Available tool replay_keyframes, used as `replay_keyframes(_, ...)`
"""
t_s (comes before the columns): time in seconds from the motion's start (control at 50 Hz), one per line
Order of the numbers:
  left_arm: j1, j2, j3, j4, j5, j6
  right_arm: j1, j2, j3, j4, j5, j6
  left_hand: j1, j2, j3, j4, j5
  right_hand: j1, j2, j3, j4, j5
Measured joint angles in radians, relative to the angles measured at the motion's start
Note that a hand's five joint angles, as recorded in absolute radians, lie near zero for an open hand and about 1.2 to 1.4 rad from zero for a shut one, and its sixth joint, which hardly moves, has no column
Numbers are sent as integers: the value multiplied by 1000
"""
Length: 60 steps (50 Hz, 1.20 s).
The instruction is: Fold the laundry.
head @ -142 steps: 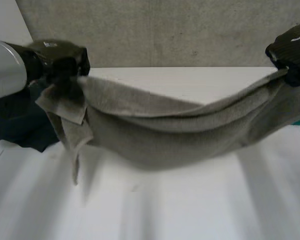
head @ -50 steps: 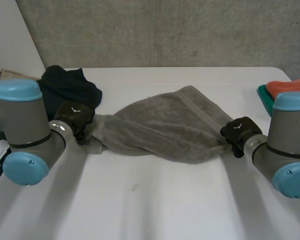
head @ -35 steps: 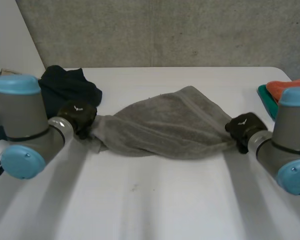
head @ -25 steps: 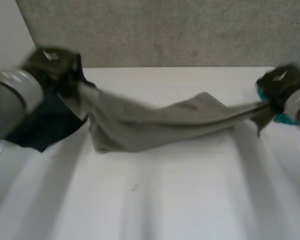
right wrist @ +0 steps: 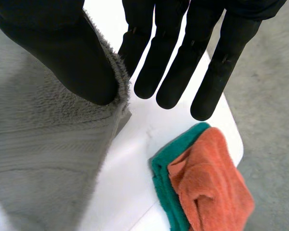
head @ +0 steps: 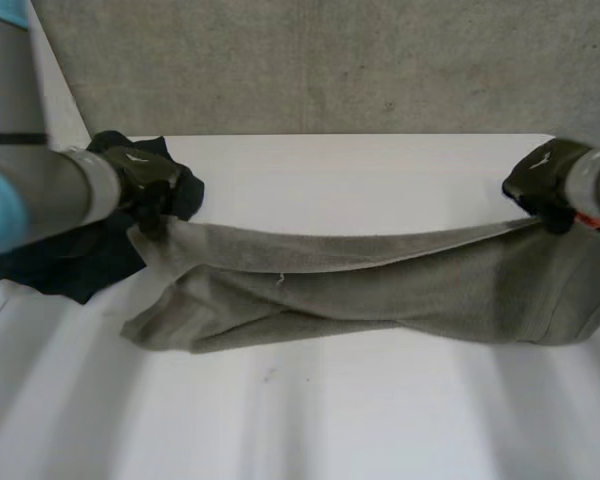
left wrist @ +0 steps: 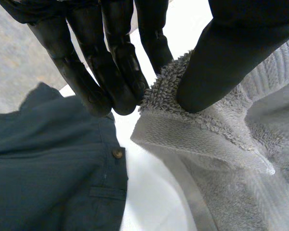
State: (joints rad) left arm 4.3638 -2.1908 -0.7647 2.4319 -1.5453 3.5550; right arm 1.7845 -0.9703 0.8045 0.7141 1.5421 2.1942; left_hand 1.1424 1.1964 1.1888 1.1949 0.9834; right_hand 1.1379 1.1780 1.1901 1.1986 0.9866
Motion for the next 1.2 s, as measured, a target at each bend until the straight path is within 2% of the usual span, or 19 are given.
replay_keyframes(0.08, -18, -112, 143, 62, -20, 2, 23, 105, -83, -123, 52, 10, 0, 0, 0, 0, 0, 0, 0, 0, 0, 0)
replay_keyframes(0.12, -25, -153, 248, 127, -25, -4, 30, 156, -162, -236, 91, 31, 0, 0, 0, 0, 0, 0, 0, 0, 0, 0)
replay_keyframes(0.2, -27, -171, 400, 300, -30, -33, 30, 206, -315, -455, 154, 88, 0, 0, 0, 0, 0, 0, 0, 2, 0, 0)
replay_keyframes(0.24, -25, -154, 454, 427, -36, -62, 26, 213, -388, -567, 179, 125, 0, 0, 0, 0, 0, 0, 0, 2, 0, 0)
replay_keyframes(0.3, -19, -121, 468, 564, -46, -98, 22, 200, -447, -677, 188, 170, 0, 0, 0, 1, 0, 0, 0, 2, 0, 0)
replay_keyframes(0.32, -14, -90, 457, 674, -56, -129, 20, 181, -468, -738, 184, 200, 0, 0, 0, 1, 0, 0, 0, 2, 0, 0)
replay_keyframes(0.42, -2, -13, 356, 835, -59, -177, 30, 113, -429, -793, 129, 249, 0, 0, 0, 1, 0, 0, 0, 2, 0, 9)
replay_keyframes(0.48, 2, 5, 301, 844, -54, -183, 35, 86, -377, -787, 98, 258, 0, 0, 0, 1, 0, 0, 0, 2, 0, 12)
replay_keyframes(0.62, 26, 33, 34, 758, -47, -167, 36, 18, -62, -747, -6, 266, 0, 1, 0, 3, 0, 0, 0, 2, 0, 13)
replay_keyframes(0.8, 50, -30, -248, 693, -51, -70, 15, 61, 309, -756, -86, 243, 0, 1, 1, 3, 0, 0, 1, 2, 0, 13)
replay_keyframes(0.94, 44, -90, -378, 686, -48, 31, 19, 105, 473, -765, -104, 193, 0, 2, 1, 3, 0, 0, 1, 2, 0, 13)
replay_keyframes(0.98, 38, -100, -399, 686, -48, 57, 22, 105, 499, -766, -102, 186, -78, -84, -83, -84, -71, 0, 1, 2, 0, 13)
replay_keyframes(1.02, 33, -104, -412, 685, -51, 81, 26, 99, 524, -765, -98, 185, -388, -388, -378, -388, -354, 0, 1, 2, 0, 13)
replay_keyframes(1.04, 32, -104, -414, 685, -52, 85, 26, 98, 527, -765, -97, 185, -418, -415, -404, -414, -380, 0, 1, 2, 0, 13)
replay_keyframes(1.06, 29, -100, -419, 684, -57, 98, 28, 89, 540, -763, -93, 190, -540, -556, -526, -539, -504, 0, 1, 2, 0, 13)
replay_keyframes(1.08, 29, -100, -419, 684, -57, 98, 28, 89, 540, -763, -93, 190, -540, -556, -526, -539, -504, 0, 1, 2, 0, 13)
replay_keyframes(1.1, 27, -90, -425, 683, -64, 114, 29, 76, 554, -759, -88, 199, -735, -747, -738, -755, -719, 0, 1, 2, 0, 13)
replay_keyframes(1.2, 28, -39, -458, 681, -80, 138, 30, 43, 586, -751, -78, 219, -743, -797, -788, -805, -772, 0, 1, 2, 0, 12)
